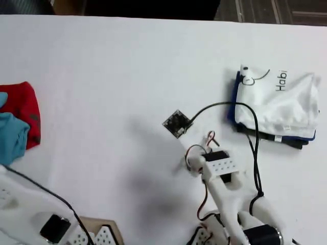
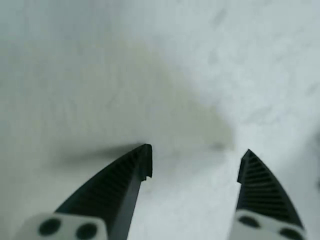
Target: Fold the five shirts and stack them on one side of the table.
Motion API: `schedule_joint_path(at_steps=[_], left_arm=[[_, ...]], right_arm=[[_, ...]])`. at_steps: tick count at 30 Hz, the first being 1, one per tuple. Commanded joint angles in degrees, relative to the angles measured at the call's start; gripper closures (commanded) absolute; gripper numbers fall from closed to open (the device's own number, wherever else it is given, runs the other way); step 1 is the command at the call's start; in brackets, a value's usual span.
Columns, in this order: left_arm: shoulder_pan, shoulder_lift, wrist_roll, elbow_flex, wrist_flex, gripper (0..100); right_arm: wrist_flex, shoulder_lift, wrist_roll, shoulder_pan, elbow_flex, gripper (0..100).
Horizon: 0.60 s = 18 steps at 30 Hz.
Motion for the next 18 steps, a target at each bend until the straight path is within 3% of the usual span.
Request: schedule_joint_path(at_steps=[1,9,18], left_arm=[[-4.5,4.0,-2.9,-10.2,-1.0,75],[-6.5,14.3,-4.6,-20.7,3.4,75],[-3.0,19.7,-4.7,-23.6,8.2,75]], right_arm=[[-1.0,-2.0,-0.4,-0.3,-0.2,71.5],[-1.0,-2.0,-0.4,-0.4,-0.2,71.5],[-1.0,-2.0,-0.4,-0.4,-0.2,71.5]])
